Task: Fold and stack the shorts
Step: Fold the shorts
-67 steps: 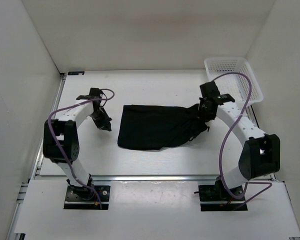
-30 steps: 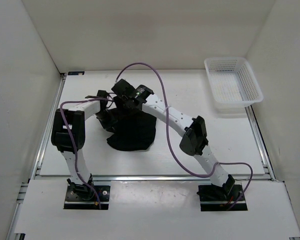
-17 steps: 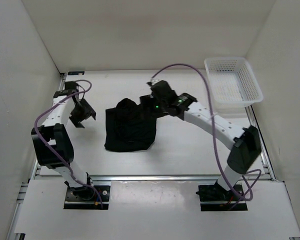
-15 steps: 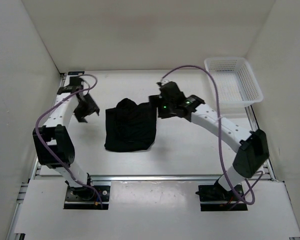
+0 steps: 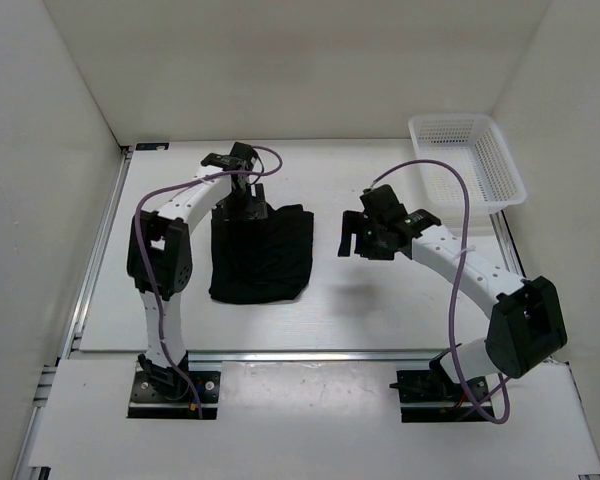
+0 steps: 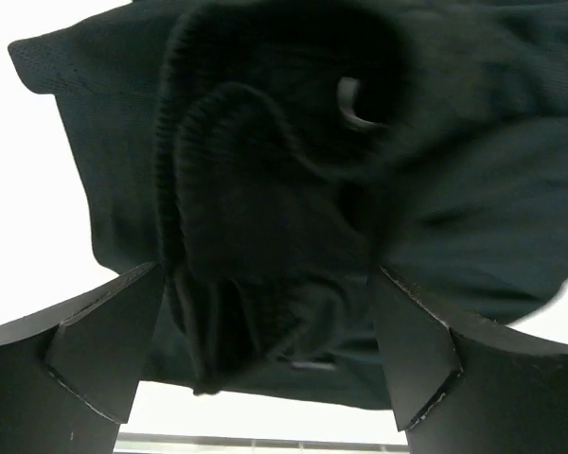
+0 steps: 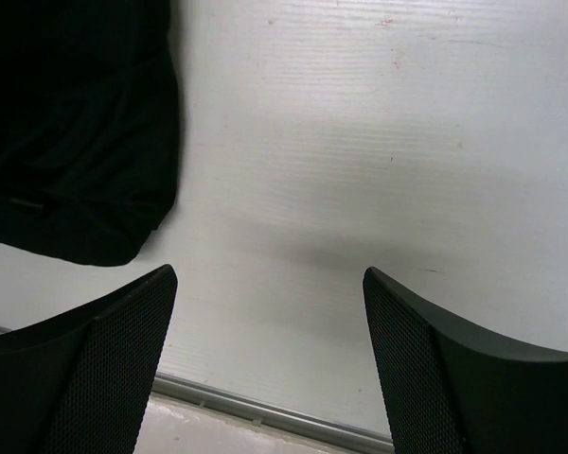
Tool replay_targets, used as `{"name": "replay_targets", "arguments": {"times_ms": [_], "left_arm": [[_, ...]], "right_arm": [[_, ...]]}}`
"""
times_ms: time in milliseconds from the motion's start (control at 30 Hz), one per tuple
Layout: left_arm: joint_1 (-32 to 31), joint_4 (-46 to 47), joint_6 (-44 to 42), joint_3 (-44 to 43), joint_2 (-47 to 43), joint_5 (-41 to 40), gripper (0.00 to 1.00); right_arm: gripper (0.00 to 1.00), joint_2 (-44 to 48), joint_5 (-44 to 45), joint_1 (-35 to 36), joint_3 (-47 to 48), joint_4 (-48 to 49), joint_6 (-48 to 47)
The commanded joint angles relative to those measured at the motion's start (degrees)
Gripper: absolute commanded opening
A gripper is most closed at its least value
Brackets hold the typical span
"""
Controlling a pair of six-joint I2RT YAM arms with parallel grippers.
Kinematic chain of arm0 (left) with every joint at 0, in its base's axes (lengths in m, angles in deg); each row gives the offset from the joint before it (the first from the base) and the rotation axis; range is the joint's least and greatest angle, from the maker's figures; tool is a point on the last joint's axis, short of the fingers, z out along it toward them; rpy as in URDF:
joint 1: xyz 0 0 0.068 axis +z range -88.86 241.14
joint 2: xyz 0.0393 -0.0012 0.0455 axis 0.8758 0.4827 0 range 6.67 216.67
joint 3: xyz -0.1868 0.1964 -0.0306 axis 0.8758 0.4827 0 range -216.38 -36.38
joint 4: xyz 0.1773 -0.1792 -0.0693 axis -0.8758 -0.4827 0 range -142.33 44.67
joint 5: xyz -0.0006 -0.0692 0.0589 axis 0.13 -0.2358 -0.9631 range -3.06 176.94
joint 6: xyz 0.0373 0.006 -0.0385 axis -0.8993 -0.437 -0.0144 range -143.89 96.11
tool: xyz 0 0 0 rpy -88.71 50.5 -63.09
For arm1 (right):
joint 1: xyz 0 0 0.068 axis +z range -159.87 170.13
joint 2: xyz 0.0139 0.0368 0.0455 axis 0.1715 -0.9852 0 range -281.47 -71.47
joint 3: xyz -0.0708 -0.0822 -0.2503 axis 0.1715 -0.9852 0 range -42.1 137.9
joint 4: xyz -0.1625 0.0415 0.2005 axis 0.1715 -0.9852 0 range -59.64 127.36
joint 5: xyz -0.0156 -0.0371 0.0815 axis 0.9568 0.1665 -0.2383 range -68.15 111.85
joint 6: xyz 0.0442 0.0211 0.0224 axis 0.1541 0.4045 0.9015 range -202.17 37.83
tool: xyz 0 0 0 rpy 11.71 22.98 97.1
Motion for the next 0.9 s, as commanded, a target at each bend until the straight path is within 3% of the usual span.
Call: {"name": "replay_targets", "arguments": {"times_ms": [0,167,267,300,367,600,867], "left_arm": [[0.72,-1.00,-1.37,-2.31,-1.10,-3.56,1.00],[0.72,-0.46,-2.07,-3.98,2.41,-2.94,0.89],[0.72,-2.13,-2.07,-4.77,2.95,-2.41,0.50],[0.72,-2.74,-1.55,-5.29,1.21,-2.41,0.23],[0.72,-4.49,-1.54,-5.30,-0.39,-1.72,0.11],[0.72,-5.56,-1.54,-6.79,-4.61,6.36,0.11],[0.10,-6.71,2.93,-19.96,3.90,5.68,0.11]], "right_arm": [[0.84,1.95,-0.83,-0.76,1.42,-0.06,-0.52],[0.84,1.42,-1.44,-0.76,2.03,-0.06,-1.05],[0.84,1.42,-0.92,-0.76,2.03,-0.58,-1.05],[0.84,1.94,-0.91,-0.76,2.03,-0.58,-1.05],[0.84,1.95,-0.91,-1.29,2.03,-1.11,-1.05],[0.84,1.25,-0.91,-2.34,1.51,-1.11,-1.58],[0.84,0.63,-1.44,-2.34,1.51,-1.11,-1.58]]}}
